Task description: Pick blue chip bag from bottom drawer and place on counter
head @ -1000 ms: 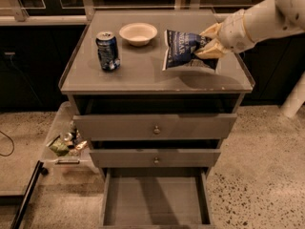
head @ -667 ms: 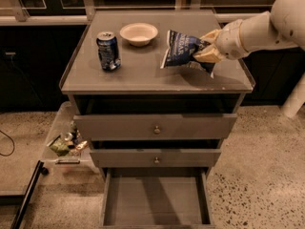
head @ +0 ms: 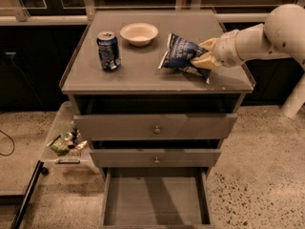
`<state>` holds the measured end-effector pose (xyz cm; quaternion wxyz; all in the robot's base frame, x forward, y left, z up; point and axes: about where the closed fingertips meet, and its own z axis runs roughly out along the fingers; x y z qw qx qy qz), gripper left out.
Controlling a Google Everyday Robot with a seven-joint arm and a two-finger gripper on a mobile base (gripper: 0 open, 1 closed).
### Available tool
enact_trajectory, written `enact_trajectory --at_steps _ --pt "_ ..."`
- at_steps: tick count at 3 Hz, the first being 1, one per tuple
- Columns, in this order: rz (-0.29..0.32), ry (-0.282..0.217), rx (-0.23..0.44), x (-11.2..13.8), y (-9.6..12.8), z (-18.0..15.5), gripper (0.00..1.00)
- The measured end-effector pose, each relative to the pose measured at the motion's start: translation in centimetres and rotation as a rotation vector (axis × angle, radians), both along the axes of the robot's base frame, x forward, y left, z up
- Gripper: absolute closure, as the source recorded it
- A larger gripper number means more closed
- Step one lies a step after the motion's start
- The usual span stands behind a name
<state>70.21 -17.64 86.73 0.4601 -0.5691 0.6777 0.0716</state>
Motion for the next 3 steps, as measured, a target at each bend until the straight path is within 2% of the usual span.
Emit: enact_trajectory --at_steps 3 --pt "0.000 0.000 0.000 0.00 0.01 -0.01 0.11"
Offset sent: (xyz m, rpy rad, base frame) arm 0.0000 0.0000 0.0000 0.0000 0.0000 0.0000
